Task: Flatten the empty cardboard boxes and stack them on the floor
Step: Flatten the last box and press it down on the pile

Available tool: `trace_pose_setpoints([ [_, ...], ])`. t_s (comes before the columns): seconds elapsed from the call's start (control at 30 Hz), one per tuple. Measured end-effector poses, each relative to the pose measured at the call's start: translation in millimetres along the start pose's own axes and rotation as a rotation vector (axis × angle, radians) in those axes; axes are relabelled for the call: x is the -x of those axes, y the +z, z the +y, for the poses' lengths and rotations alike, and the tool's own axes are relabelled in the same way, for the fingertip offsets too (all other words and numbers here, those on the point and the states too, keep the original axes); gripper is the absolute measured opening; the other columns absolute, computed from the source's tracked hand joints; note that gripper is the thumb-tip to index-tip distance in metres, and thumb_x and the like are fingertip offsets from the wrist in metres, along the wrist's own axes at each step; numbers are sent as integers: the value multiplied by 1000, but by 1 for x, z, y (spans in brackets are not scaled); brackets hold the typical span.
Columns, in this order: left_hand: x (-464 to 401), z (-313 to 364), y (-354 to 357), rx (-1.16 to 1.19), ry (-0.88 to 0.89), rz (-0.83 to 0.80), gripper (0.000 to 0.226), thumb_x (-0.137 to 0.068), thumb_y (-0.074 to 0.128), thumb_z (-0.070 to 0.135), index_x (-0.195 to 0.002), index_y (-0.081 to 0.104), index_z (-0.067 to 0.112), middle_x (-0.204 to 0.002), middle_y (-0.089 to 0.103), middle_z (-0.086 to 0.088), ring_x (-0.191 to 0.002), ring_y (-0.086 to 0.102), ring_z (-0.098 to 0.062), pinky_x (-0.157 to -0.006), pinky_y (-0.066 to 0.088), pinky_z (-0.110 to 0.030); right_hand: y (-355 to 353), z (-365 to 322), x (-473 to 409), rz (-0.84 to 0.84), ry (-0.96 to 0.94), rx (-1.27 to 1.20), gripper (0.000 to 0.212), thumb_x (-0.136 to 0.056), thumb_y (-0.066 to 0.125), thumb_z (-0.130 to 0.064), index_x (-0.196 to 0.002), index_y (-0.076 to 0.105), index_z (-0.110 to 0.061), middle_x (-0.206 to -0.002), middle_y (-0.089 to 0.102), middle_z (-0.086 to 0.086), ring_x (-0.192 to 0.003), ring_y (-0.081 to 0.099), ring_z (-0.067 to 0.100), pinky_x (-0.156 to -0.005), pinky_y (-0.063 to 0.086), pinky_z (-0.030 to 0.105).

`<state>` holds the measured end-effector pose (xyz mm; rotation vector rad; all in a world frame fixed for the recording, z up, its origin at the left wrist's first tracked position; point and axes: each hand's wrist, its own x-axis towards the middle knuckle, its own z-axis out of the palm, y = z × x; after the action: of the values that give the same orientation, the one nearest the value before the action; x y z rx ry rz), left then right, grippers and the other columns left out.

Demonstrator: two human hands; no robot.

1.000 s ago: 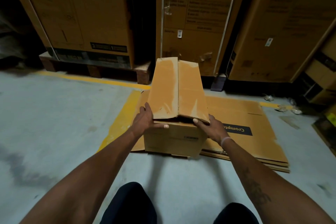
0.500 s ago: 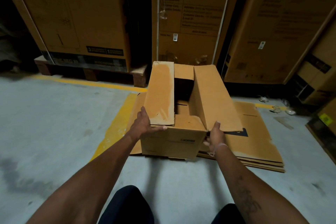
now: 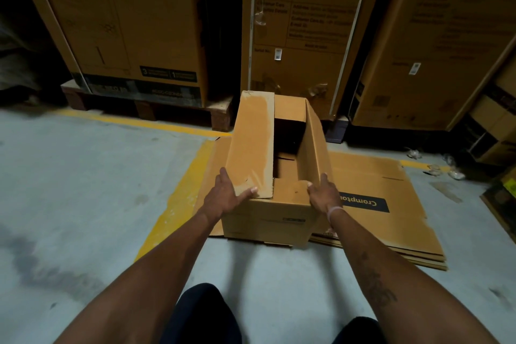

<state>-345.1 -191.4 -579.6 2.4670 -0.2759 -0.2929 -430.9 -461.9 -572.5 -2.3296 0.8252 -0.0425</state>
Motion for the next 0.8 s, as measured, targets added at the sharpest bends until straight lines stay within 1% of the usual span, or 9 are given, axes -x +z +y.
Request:
trace_pose_setpoints([
  [0.07, 5, 7, -1, -113, -50, -35, 149, -55, 58, 99, -159, -2, 9, -163, 23, -19, -141, 40, -43, -109, 43, -60, 4, 3, 0, -9, 52, -33, 52, -111, 39, -33, -159, 29, -17, -144, 51, 23, -129, 52, 42, -103, 44, 46],
  [0.17, 9, 37, 0, -291, -129, -28, 169, -46, 49, 108, -159, -12, -2, -168, -16, -24, -154, 10, -47, -119, 20, -64, 6, 5, -1, 3, 141, -60, 44, -111, 37, -27, -151, 40, -11, -143, 53, 25, -130, 53, 43, -102, 44, 44],
  [0.33, -5, 74, 29, -375, -146, -32, 167, -47, 52, 106, -157, -27, 8, -154, -47, -24, -146, -26, -61, -115, -6, -76, 10, 5, -3, 32, 155, -34, 40, -109, 40, -26, -145, 43, -8, -140, 53, 26, -127, 54, 45, -100, 45, 45],
  [0.43, -7, 81, 23, -418, -153, -105, 147, -64, 60, 93, -161, -20, 16, -162, -36, -24, -144, -26, -63, -111, -7, -80, 10, 6, -5, 31, 165, -43, 39, -108, 40, -24, -143, 44, -7, -140, 54, 27, -127, 54, 45, -101, 45, 45],
  [0.5, -10, 80, 1, -334, -110, -148, 124, -76, 53, 87, -164, -6, 21, -169, -15, -23, -148, -2, -65, -116, 9, -76, 9, 2, -4, 31, 165, -57, 40, -109, 40, -23, -144, 45, -6, -141, 54, 27, -129, 53, 44, -101, 44, 43],
  [0.57, -9, 78, -34, -181, -9, -120, 98, -85, 39, 80, -159, 20, 18, -161, 29, -25, -137, 40, -54, -112, 38, -62, 8, -1, -4, 37, 171, -78, 40, -109, 41, -23, -145, 46, -6, -142, 55, 26, -130, 53, 43, -102, 44, 43],
  [0.63, -2, 72, -64, -25, 138, 51, 66, -94, 32, 63, -133, 53, 14, -126, 63, -18, -106, 61, -38, -88, 51, -44, 7, -1, -3, 37, 184, -90, 41, -110, 40, -24, -147, 45, -7, -143, 55, 25, -130, 53, 43, -102, 44, 43],
  [0.7, 3, 63, -86, 99, 173, 262, 46, -100, 34, 45, -103, 62, 9, -100, 67, -16, -88, 60, -35, -74, 48, -41, 5, 3, -6, 31, 196, -86, 41, -110, 39, -26, -146, 45, -7, -142, 55, 26, -129, 53, 44, -100, 44, 44],
  [0.8, 4, 29, -97, 302, -24, 518, 32, -104, 44, 30, -94, 62, 5, -90, 64, -13, -81, 60, -33, -67, 44, -37, 3, 6, -9, 29, 195, -98, 42, -110, 38, -29, -145, 45, -7, -141, 55, 27, -128, 53, 45, -100, 44, 45],
])
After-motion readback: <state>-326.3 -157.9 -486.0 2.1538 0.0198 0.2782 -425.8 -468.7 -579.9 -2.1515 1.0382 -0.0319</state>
